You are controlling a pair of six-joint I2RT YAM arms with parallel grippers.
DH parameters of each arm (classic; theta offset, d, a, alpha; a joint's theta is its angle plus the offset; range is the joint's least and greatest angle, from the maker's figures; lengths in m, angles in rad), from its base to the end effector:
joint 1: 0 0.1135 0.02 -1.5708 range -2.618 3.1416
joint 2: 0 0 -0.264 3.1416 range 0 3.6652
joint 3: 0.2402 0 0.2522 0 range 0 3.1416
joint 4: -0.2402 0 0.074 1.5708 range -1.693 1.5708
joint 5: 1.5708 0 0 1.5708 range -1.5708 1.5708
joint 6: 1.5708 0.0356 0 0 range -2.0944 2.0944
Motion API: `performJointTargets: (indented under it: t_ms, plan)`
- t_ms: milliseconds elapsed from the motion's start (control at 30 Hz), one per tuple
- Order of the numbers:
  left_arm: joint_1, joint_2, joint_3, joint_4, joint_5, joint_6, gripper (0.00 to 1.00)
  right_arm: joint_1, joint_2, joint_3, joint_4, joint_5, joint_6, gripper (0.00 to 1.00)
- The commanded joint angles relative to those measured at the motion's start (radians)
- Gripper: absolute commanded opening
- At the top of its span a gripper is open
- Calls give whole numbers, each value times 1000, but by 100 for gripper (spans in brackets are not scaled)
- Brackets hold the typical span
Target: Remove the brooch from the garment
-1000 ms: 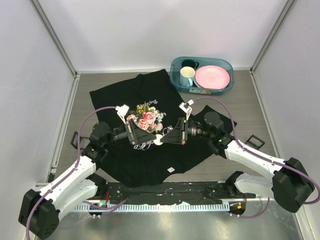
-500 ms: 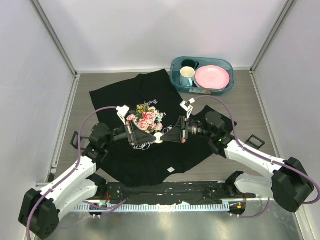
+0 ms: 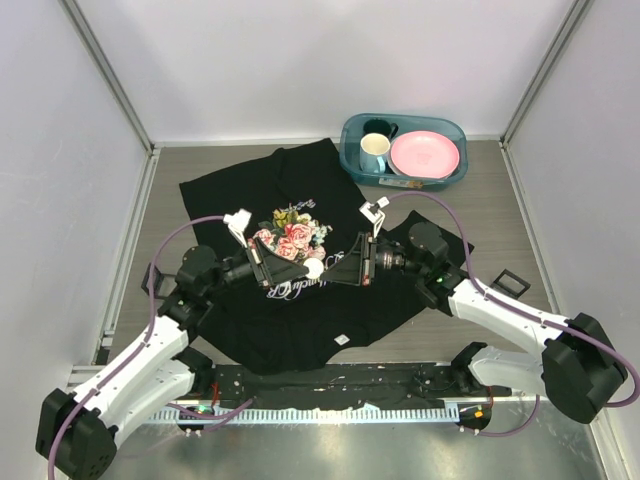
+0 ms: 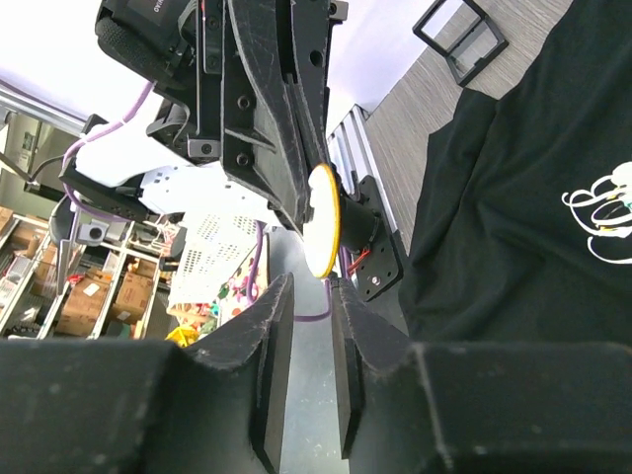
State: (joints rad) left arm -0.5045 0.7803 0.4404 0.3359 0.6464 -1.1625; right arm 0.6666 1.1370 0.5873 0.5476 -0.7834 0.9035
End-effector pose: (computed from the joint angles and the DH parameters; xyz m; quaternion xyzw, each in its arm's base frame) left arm 0.1522 -0.1086 0.2737 -0.0050 0.7082 -0.6467 0.2833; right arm 0.1798 0.1734 0.2760 -0.1905 0.6815 0.6526 0.2708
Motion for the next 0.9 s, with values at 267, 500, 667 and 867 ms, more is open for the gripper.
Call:
performJointTargets:
  t_ms: [267, 500, 667, 867]
  plan:
    - [3, -39, 58, -69, -83, -20, 0, 36, 6, 63, 3, 75, -80, 47]
    - [3, -42, 58, -71, -87, -29, 0, 41, 43, 86, 34, 111, -69, 50]
    - [3, -41, 57, -64, -86, -37, 0, 45, 66, 100, 52, 134, -57, 47]
    - [3, -42, 46, -57, -85, -40, 0, 53, 87, 108, 78, 145, -41, 38]
